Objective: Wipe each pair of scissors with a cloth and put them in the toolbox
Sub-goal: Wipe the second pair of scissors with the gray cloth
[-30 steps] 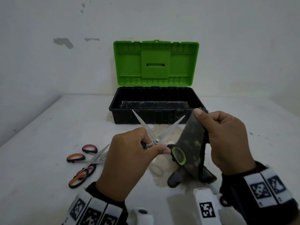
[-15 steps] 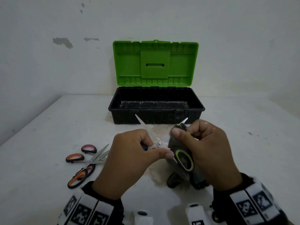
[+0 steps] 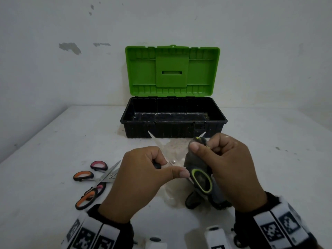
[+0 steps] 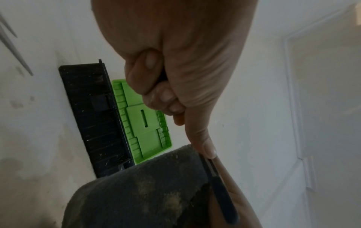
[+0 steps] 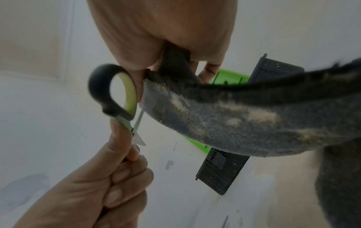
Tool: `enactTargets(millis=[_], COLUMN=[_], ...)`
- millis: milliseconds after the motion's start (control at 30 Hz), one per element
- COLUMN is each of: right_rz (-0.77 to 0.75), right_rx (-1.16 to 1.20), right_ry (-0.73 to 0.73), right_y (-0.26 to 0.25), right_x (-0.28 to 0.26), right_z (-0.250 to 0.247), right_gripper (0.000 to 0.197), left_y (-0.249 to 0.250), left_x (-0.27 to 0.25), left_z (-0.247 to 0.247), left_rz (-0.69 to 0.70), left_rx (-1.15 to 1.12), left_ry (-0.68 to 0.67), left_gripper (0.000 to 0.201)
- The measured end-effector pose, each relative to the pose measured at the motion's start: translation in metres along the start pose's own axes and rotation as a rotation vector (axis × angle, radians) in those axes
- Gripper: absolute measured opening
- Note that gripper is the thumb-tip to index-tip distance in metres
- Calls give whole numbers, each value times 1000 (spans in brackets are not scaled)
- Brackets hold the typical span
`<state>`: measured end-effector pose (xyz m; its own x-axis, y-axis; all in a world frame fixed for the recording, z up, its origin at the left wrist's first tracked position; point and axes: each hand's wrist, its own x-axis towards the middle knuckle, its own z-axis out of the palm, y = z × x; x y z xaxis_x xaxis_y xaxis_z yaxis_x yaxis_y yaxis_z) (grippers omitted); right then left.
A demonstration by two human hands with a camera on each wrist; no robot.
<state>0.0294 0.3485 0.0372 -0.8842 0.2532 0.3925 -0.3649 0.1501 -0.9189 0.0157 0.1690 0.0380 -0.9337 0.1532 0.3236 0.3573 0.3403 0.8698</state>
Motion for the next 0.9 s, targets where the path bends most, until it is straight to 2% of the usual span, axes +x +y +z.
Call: enactTargets(millis=[133,367,433,567,700,800,900], right_rz=[10,34,17,-51,-92,-94,-31], right_rx=[-26,-96,-135,-269,-409,-468,-468], right_ry=[-24,240,269,173,93,78,118], right_y=[-1,2,-2,-11,-9,-3,4], right_x=[-2,22,24,14,3,5,16], right_z=[-1,-29,-39,-36,-20,-15,-22], right_gripper=[31,35,35,34,33,33,35], left_y=[5,0,-1,1,4,-1,-4], left_x=[-1,-5,-6,-4,-4,-4,-4], left_z=[0,5,5,6,14,17,14], left_rz=[71,156,212,340,387,440,464], left_rx=[119,245,344,535,639,661,661], left_ry=[8,46,49,70,61,53,51], left_gripper=[44,48,47,44,38,37,36])
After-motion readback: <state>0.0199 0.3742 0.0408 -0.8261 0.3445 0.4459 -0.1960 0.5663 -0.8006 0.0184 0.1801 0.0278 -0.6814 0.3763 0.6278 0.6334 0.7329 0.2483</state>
